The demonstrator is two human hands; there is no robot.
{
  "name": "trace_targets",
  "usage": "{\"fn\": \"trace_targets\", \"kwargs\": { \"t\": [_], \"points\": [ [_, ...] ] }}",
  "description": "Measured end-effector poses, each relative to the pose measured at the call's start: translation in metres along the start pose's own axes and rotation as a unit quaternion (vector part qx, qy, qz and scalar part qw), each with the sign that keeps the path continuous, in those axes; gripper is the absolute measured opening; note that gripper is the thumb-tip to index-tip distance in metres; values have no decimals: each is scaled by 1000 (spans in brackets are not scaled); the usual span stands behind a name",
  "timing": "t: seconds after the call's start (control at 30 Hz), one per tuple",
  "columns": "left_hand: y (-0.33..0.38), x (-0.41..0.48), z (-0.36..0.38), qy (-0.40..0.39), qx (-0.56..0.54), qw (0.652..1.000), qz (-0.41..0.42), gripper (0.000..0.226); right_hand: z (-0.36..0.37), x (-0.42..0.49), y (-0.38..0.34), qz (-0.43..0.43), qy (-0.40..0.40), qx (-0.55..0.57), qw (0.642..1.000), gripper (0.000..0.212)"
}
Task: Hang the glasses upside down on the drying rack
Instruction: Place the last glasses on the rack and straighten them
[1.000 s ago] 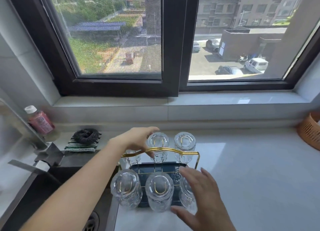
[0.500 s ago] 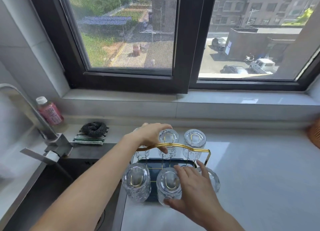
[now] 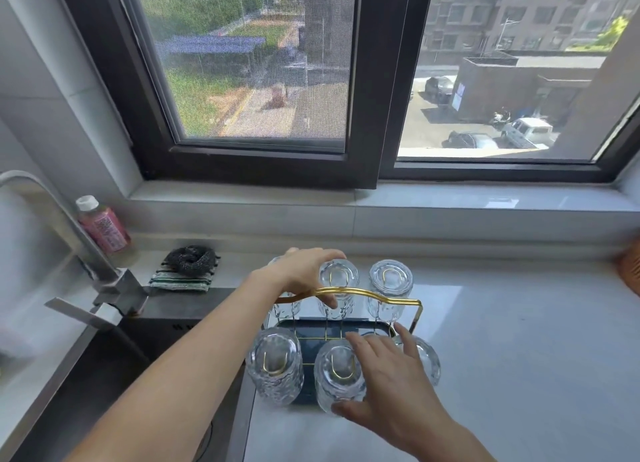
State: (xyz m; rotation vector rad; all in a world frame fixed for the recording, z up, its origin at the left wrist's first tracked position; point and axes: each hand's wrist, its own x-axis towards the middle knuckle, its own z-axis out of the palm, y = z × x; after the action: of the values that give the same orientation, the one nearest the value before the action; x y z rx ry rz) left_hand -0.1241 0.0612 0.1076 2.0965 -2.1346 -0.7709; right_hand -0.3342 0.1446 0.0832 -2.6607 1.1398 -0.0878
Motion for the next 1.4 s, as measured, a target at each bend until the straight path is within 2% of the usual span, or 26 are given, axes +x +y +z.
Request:
{"fn": "trace_targets", "kwargs": {
  "t": [0.3, 0.47, 0.73, 0.97, 1.07, 1.13, 1.23, 1.33, 1.4],
  "points": [
    [4, -3, -2, 12, 1, 1000, 17, 89, 3, 2, 0, 5, -7, -3, 1000, 86],
    [10, -8, -2, 8, -18, 1000, -22, 91, 6, 3, 1, 4, -6, -7, 1000, 88],
    [19, -9, -4, 4, -17, 1000, -23, 87, 6, 3, 1, 7, -14, -7, 1000, 89],
    [11, -6, -5, -1, -25, 1000, -2, 99, 3, 3, 0, 13, -23, -3, 1000, 91],
    [-9, -14, -21, 52, -97, 994, 2, 97, -3, 2, -1, 8, -39, -10, 999, 102],
    [-34, -29, -29, 74, -164, 984, -8, 92, -7, -1, -3, -11, 15, -52, 998, 111],
    [-69, -53, -20, 48, -201, 977, -46, 92, -18, -1, -21, -25, 64, -55, 996, 100],
    [-82, -60, 1, 38, -259, 963, -69, 92, -20, 9, -43, -58, 27, -8, 998, 98],
    [-81, -59, 7, 45, -307, 949, -56, 95, -14, 17, -53, -68, 1, 24, 997, 100]
  ]
}}
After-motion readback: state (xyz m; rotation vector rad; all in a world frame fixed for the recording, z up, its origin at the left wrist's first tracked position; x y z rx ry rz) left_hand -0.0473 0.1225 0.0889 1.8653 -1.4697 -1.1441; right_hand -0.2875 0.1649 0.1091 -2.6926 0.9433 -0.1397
